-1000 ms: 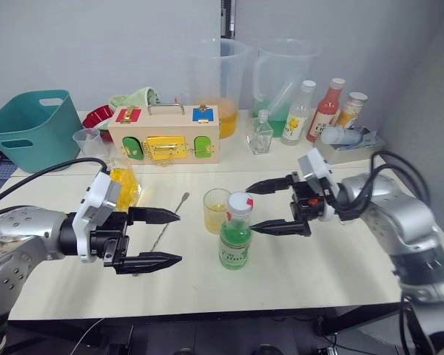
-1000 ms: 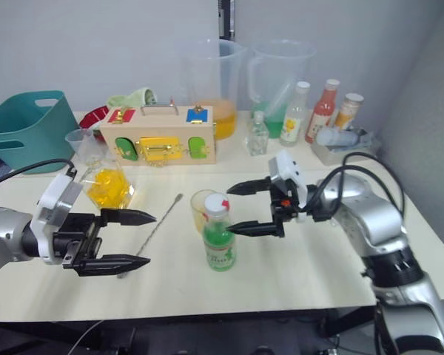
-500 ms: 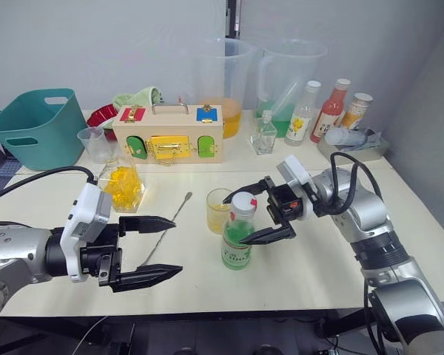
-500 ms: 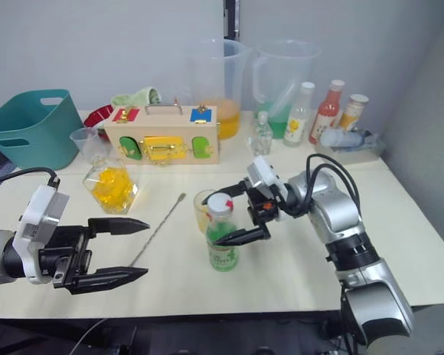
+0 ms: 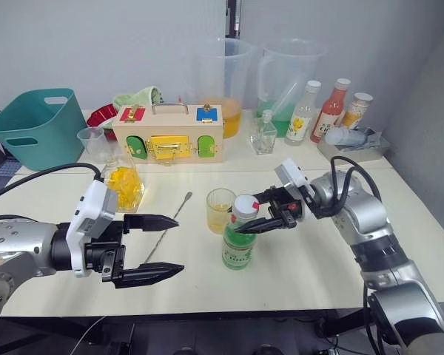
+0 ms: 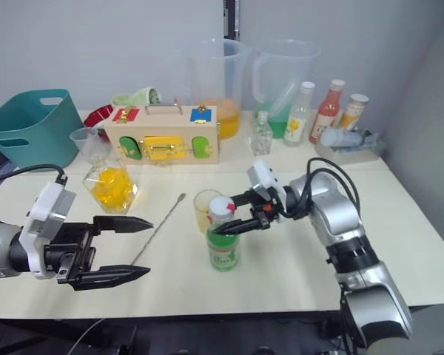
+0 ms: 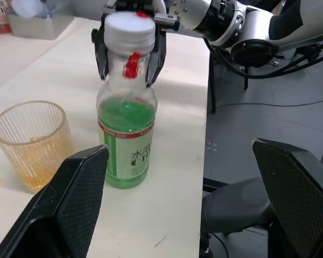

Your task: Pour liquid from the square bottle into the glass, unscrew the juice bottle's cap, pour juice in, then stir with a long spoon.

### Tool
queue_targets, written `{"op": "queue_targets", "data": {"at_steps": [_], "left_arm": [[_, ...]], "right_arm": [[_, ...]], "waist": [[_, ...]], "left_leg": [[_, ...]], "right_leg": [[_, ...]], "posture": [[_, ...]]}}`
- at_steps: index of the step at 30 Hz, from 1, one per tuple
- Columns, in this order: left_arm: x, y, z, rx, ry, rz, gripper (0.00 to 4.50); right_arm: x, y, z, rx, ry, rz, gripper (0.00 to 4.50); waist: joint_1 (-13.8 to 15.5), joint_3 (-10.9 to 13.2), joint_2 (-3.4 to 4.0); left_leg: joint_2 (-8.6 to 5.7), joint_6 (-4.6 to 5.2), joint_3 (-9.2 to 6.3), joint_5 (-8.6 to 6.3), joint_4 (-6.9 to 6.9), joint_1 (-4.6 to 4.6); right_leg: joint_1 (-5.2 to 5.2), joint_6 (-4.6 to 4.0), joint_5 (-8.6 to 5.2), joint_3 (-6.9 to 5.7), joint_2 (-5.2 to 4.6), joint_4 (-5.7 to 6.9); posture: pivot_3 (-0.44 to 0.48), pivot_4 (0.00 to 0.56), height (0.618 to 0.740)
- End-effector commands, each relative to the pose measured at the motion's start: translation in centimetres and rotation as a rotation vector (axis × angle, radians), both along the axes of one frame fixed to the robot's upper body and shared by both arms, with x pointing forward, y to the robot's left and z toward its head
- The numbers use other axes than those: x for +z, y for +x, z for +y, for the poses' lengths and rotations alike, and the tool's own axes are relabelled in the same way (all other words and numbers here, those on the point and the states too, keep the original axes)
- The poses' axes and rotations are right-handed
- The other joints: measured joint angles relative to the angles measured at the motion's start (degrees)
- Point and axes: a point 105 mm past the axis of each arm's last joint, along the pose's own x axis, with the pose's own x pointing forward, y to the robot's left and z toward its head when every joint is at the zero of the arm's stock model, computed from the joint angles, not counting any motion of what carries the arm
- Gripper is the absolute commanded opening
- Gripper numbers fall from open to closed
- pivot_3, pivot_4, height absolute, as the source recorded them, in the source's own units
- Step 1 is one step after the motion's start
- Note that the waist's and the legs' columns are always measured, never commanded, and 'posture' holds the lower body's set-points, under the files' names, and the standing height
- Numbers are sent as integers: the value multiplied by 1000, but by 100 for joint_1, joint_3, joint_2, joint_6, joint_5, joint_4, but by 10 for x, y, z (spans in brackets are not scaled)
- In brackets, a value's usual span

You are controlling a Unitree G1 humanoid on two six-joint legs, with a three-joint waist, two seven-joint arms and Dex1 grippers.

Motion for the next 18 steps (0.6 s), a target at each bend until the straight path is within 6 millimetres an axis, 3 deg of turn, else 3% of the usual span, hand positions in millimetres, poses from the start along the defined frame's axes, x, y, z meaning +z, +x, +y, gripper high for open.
{"op": "queue_targets", "data": {"at_steps": [1,8,18], "left_arm": [[6,5,-1,-39,4,-43,4500],[3,19,-9,-100,-6,-48,4500],[5,32,-11,-167,12,-49,4500]], "right_arm": [[28,-22,2,-39,87,-67,1523],[21,-43,15,-235,113,-51,1523],[5,-41,26,-491,164,10,1523]], "waist": [[5,0,0],[7,0,0],[-25,0,0]], "left_leg": [[1,0,-1,0,0,-2],[-1,0,-2,0,-4,-2],[-10,1,1,1,-3,-2]], "right_leg": [[0,0,0,-1,1,0],[0,0,0,-2,3,4],[1,0,0,-2,8,13]], "posture": [[0,150,740],[0,150,740],[0,150,740]]}}
